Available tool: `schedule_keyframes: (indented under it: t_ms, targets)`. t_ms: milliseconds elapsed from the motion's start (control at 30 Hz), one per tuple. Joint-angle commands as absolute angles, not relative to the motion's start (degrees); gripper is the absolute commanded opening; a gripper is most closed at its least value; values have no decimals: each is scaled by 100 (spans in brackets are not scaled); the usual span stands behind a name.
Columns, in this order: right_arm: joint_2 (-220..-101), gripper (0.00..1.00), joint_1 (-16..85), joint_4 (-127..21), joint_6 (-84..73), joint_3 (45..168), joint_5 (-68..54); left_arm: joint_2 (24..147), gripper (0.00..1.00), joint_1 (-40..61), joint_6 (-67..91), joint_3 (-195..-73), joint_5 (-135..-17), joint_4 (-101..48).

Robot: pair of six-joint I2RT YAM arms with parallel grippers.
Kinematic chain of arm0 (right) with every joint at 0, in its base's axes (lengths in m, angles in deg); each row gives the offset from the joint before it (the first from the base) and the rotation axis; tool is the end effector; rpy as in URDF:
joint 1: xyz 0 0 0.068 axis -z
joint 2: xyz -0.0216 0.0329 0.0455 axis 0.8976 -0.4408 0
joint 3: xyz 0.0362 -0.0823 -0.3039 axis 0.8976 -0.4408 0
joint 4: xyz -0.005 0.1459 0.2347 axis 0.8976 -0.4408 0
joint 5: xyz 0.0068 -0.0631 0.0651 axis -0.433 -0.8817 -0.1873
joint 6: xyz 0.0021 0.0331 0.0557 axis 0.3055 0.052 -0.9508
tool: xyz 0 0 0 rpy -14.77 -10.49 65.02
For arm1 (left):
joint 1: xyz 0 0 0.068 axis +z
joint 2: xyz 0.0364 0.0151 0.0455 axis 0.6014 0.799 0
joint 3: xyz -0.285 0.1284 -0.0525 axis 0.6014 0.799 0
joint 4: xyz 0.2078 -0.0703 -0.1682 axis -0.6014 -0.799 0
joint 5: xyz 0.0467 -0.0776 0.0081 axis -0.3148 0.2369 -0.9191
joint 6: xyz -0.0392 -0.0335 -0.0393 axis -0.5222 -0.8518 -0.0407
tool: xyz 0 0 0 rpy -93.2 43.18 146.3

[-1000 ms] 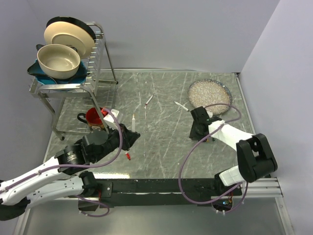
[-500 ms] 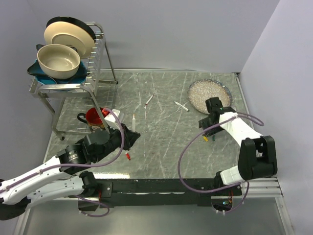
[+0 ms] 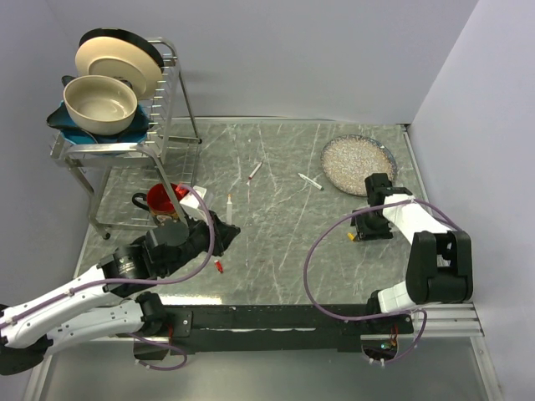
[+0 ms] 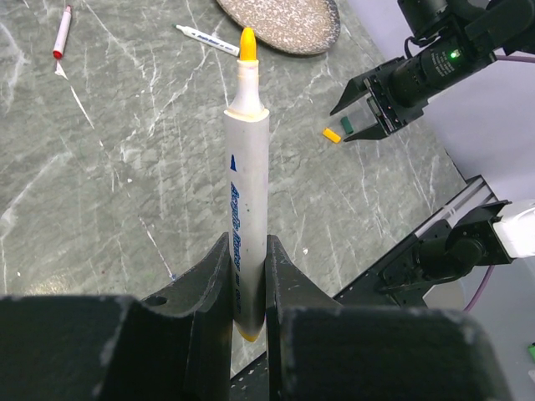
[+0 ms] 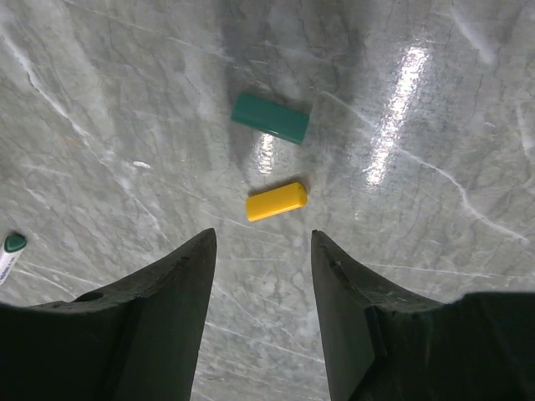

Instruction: Insert the pens into the pen caps

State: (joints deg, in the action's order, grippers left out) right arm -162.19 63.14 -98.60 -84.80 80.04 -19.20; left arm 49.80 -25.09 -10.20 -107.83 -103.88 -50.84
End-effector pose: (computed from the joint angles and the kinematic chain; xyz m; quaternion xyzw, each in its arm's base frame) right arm 0.2540 -0.0010 0.2025 0.6769 0.7297 0.0307 0.0913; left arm 0.0868 -0.1271 0.3666 0.0911 0.7883 -0.3483 0.4989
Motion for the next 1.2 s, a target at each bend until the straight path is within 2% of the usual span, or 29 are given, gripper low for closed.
schedule_keyframes:
  t_ms: [0, 500, 767, 933, 1033, 1167]
  targets:
    - [-16402, 56, 6358, -9925, -8713, 7994, -1921, 4984, 3, -2535, -1033, -10892, -10411, -4932]
    - [-17035, 53, 6508, -9767, -8617, 7968, -2062, 4897, 3, -2535, -1024, -10901, -10437, -4932]
    - [-17035, 36, 6455, -9346, -7776, 7889, -2105, 4844, 3, -2526, -1033, -10927, -10481, -5011]
    - [-17105, 31, 6175, -9169, -6913, 8003, -2571, 4712, 4, -2535, -1041, -10927, -10534, -5029]
    - [-17079, 24, 5982, -8836, -6342, 7793, -2528, 4703, 4, -2543, -1050, -10945, -10560, -5046]
    - [-16833, 22, 5630, -8686, -5745, 7695, -2449, 4703, 4, -2543, -1094, -10936, -10683, -5073]
